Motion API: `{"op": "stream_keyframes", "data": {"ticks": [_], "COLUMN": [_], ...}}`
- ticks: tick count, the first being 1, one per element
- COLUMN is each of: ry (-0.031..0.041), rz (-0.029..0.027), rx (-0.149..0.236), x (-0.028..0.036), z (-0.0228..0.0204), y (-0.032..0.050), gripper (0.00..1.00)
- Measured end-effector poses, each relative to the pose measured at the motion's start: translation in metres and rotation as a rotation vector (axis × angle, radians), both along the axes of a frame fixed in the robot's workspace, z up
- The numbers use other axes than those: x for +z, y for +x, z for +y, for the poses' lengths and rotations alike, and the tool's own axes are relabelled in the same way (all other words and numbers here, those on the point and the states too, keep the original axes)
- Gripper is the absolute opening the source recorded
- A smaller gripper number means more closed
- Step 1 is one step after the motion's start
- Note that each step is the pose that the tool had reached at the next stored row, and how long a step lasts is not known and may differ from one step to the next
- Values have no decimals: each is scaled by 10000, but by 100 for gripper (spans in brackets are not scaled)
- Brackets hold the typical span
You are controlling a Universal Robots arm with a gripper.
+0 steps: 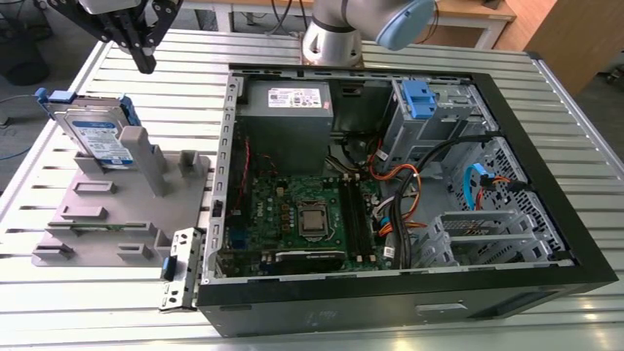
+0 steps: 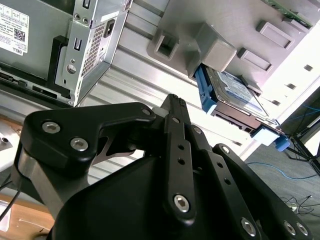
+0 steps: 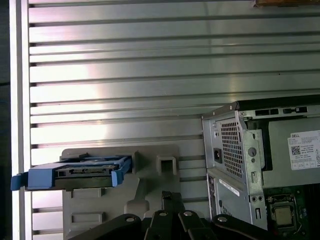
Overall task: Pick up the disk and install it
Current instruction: 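Reach for the disk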
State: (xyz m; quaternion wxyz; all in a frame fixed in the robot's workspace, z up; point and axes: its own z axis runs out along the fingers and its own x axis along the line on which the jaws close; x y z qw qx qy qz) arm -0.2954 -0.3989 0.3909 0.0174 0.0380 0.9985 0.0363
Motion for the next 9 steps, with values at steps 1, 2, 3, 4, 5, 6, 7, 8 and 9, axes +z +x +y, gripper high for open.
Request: {"op": "stream_keyframes", "data": {"ticks": [1, 2, 3, 4, 5, 6, 7, 8, 9], "ry": [0, 0, 0, 0, 0, 1, 0, 0, 0], "rz": [0, 0, -1, 0, 0, 0, 0, 0, 0], "rx": [0, 0, 0, 0, -1, -1, 0, -1, 0], "x": [0, 0, 0, 0, 0, 0, 0, 0, 0], "z": [0, 0, 0, 0, 0, 0, 0, 0, 0], "y": [-3, -4, -5, -8, -11, -14, -18, -22, -26], "gripper": [11, 11, 11, 11, 11, 11, 11, 11, 11]}}
